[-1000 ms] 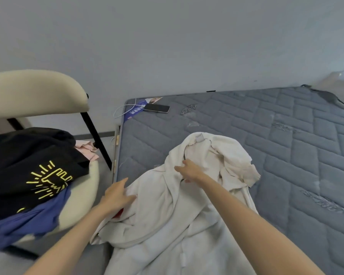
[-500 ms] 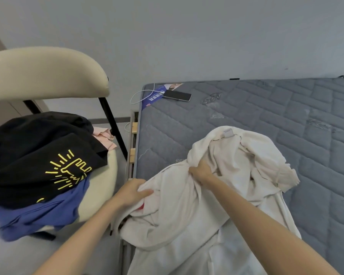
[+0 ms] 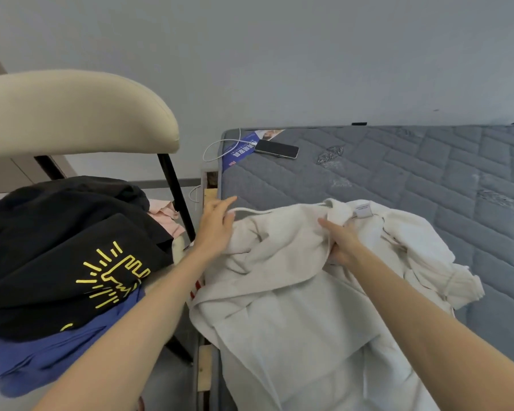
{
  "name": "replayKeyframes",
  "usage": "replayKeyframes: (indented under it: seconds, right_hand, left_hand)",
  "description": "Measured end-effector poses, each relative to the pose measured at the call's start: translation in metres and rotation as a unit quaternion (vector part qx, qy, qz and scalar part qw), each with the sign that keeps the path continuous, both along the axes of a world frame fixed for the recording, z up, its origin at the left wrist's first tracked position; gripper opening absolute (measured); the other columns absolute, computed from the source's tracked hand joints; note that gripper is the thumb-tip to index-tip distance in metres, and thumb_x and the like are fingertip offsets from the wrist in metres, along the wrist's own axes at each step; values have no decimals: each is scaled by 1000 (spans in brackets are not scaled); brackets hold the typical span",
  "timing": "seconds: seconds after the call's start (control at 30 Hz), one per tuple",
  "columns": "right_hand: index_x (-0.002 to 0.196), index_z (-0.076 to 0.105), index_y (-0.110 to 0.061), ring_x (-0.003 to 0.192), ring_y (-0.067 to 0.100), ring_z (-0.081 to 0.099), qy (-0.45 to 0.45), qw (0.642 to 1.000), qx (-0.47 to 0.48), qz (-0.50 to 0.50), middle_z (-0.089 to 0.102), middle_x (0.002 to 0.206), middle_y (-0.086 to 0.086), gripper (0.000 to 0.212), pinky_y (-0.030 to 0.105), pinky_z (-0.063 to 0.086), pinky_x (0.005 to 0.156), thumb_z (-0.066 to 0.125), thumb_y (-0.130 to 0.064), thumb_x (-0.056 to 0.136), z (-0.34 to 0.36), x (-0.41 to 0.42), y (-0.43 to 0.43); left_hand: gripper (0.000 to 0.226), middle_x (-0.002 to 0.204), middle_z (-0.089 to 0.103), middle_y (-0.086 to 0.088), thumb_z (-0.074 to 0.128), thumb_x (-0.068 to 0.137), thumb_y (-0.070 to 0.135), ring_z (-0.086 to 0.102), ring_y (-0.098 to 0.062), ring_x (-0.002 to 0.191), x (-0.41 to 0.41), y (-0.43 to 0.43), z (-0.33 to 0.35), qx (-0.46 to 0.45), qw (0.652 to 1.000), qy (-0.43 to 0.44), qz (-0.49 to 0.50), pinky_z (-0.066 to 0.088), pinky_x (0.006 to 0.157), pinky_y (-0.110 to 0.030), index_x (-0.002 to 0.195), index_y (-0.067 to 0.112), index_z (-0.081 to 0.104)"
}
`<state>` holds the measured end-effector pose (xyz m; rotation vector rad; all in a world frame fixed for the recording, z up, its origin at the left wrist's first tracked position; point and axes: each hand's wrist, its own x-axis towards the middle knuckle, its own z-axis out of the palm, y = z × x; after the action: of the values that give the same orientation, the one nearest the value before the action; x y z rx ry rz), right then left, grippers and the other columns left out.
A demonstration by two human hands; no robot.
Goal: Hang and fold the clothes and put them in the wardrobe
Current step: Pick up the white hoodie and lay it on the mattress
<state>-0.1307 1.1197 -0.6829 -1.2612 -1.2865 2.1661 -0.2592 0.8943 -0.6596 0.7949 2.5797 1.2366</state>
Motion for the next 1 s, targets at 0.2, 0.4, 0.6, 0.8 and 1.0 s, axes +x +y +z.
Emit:
replayKeyframes:
  seconds: [0.2, 0.4, 0.6, 0.8, 1.0]
  right_hand:
    - [146, 19, -14, 126, 30, 45, -163, 976, 142, -38, 41, 140, 8, 98, 42, 36, 107, 77, -26, 68, -36, 8, -45]
    - [134, 37, -11, 131, 32, 27, -231, 876, 424, 0, 33, 140, 12, 64, 41, 23, 106, 69, -17, 79, -28, 31, -101]
    - [100, 56, -10, 80, 11, 50, -86, 856, 425, 282, 53, 96, 2, 27, 14, 36, 68, 72, -20, 81, -14, 65, -146]
    - [114, 42, -13, 95, 15, 48, -151, 765, 409, 475, 47, 112, 3, 58, 20, 38, 72, 76, -38, 75, -31, 104, -183]
    - [134, 26, -12, 106, 32, 54, -174, 690, 464, 527, 52, 119, 13, 70, 35, 43, 83, 70, -26, 81, -45, 127, -207]
  left_hand:
    - [41, 126, 37, -5, 55, 91, 30, 29, -23, 120, 50, -53, -39, -58, 995, 2, 77, 27, 95, -31, 132, 26, 46]
    - [90, 134, 40, -11, 69, 71, 60, 35, -31, 125, 81, -100, -74, -79, 966, -186, 160, 32, 103, -39, 139, 14, 33]
    - [57, 132, 50, -4, 57, 92, 34, 46, -26, 125, 118, -104, -84, 29, 911, -385, 143, 37, 94, -27, 138, 5, 39]
    - [42, 125, 58, -2, 51, 94, 42, 52, -24, 114, 120, -103, -109, 144, 839, -472, 228, 44, 88, -38, 125, 15, 51]
    - [40, 131, 55, -4, 40, 101, 31, 50, -24, 121, 136, -109, -75, 169, 898, -359, 188, 38, 106, -42, 138, 15, 42]
